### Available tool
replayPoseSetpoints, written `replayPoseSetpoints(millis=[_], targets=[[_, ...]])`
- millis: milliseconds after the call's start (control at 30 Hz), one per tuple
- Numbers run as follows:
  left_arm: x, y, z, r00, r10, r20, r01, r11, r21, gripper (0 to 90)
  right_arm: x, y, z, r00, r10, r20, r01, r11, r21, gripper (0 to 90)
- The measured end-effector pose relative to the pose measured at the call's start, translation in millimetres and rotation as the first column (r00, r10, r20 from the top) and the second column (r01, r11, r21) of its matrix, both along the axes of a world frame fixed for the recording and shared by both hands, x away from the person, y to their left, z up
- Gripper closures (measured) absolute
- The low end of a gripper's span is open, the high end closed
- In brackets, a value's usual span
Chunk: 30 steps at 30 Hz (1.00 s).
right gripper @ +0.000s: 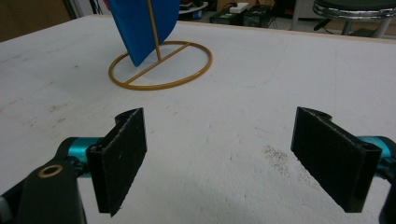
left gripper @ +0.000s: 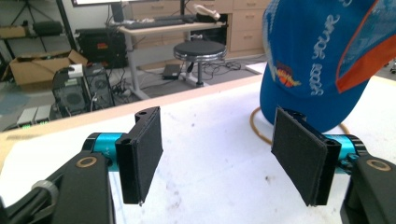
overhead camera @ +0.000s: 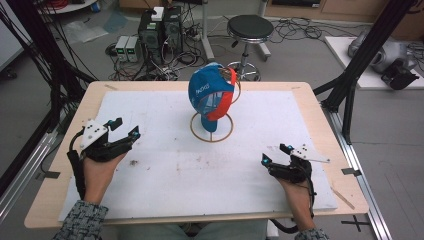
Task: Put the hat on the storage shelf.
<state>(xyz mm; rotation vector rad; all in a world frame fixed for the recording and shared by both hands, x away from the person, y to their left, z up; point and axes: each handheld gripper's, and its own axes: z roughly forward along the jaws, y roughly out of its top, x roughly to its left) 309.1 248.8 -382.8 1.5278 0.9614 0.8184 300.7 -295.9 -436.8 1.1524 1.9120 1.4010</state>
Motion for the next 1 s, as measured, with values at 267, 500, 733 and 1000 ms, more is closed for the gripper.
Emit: replayPoseSetpoints(millis=[267,500,733,1000], targets=[[-7.0,8.4,-9.8,0.9996,0.022,-0.02,-0.021,0.9997,0.007,32.7,4.9,3.2,-0.5,1.0,0.009,-0.002,-0.009,1.0,0.004,17.4],[-14.3,17.5,-20.1,0.997,0.058,-0.052,-0.057,0.9983,0.003,24.6,6.4,8.9,0.0,0.9997,0.025,-0.003,-0.025,1.0,-0.005,17.4],[-13.7,20.7,-27.2,0.9947,0.069,-0.076,-0.07,0.9976,-0.001,20.0,8.3,11.1,-0.4,0.9995,0.033,-0.001,-0.033,0.999,-0.011,17.4],[-12.4,20.9,-31.4,0.9931,0.074,-0.091,-0.073,0.9973,0.011,17.3,8.5,11.0,-0.4,0.9995,0.033,0.0,-0.033,0.999,-0.012,17.4]])
